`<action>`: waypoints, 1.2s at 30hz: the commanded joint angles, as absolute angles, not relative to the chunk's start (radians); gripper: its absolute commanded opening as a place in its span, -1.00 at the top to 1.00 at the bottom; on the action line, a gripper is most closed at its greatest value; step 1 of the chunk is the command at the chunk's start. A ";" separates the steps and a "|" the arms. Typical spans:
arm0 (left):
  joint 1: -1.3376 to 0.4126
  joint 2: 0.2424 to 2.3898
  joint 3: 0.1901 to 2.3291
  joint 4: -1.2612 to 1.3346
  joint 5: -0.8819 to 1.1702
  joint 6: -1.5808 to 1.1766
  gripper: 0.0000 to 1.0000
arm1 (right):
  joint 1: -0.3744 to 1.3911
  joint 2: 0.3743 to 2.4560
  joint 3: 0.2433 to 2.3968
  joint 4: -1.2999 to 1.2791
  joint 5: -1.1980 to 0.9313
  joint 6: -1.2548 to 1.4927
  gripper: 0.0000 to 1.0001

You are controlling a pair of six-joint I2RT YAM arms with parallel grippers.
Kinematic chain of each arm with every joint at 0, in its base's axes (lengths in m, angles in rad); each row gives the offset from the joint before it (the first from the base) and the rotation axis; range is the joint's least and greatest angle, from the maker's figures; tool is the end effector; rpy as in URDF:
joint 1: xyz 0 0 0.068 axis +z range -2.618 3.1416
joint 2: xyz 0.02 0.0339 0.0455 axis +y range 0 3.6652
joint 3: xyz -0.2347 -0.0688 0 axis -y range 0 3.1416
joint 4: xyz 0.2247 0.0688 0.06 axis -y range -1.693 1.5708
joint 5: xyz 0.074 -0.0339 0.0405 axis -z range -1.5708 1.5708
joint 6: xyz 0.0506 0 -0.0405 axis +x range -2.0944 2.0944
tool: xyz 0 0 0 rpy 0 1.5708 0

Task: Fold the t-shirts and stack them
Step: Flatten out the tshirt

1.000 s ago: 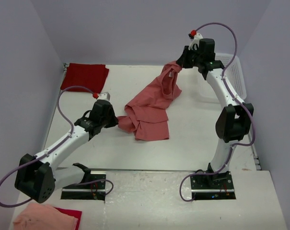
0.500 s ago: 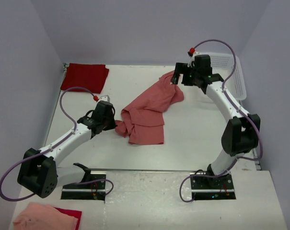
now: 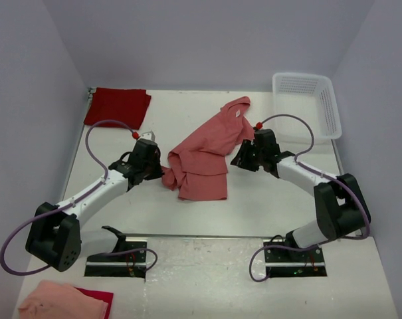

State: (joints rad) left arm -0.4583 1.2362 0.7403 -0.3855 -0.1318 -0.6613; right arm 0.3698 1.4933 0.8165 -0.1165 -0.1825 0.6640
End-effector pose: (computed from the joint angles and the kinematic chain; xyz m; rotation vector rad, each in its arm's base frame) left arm 0.2254 -0.1038 0.1852 -0.3085 2.4514 -0.3328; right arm 0.2777 0.1175 0.1653 0.2697 2.4498 0.6944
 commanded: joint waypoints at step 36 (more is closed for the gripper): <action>-0.449 1.220 0.732 -0.319 -0.095 -0.634 1.00 | 0.453 1.669 0.738 0.170 -0.077 0.836 0.27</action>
